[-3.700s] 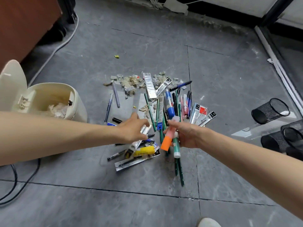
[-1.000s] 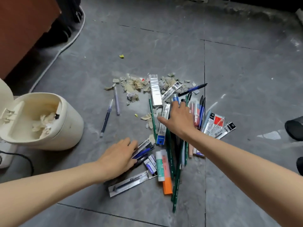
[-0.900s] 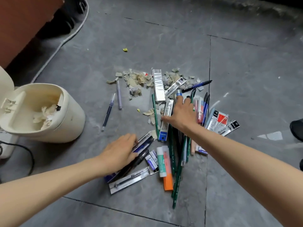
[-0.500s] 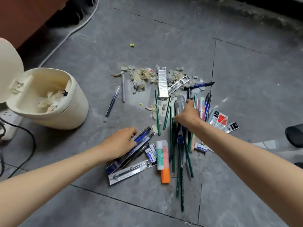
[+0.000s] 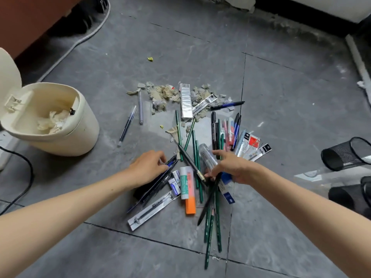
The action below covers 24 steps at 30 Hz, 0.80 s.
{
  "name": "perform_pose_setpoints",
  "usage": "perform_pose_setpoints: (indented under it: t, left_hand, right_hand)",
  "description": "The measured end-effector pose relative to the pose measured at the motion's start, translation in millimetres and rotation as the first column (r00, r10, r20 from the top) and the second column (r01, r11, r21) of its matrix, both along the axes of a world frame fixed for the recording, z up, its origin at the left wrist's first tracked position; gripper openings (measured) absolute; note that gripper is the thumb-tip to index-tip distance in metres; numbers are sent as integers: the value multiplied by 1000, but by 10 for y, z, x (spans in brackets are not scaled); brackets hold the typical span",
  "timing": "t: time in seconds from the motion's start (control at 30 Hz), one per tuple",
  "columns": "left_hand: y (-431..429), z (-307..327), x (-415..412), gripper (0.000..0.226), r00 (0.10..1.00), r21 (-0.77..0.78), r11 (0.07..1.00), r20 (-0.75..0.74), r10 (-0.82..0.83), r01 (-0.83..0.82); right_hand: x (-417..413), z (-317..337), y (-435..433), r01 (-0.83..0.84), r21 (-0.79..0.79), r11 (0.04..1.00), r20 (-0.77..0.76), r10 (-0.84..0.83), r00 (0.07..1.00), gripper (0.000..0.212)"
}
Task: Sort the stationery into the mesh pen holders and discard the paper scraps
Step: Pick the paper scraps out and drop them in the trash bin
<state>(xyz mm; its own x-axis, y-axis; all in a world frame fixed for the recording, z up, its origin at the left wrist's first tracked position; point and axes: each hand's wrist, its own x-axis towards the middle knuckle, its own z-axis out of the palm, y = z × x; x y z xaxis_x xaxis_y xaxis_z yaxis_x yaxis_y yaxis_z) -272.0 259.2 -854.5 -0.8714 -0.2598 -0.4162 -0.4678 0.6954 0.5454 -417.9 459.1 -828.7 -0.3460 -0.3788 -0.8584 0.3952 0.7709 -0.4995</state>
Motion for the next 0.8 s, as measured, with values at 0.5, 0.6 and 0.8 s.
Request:
perform_pose_setpoints:
  t: [0.5, 0.6, 0.8]
  left_hand:
    - [490, -181, -265, 43, 950, -101, 970, -206, -237, 220]
    - [544, -189, -177, 42, 908, -162, 934, -230, -350, 319]
    - [557, -142, -135, 30, 900, 19, 925, -237, -365, 380]
  right_hand:
    - [69, 1, 440, -157, 14, 987, 33, 156, 987, 24]
    - [57, 2, 445, -192, 41, 981, 28, 191, 981, 24]
    - [70, -9, 319, -277, 70, 958, -80, 282, 956, 28]
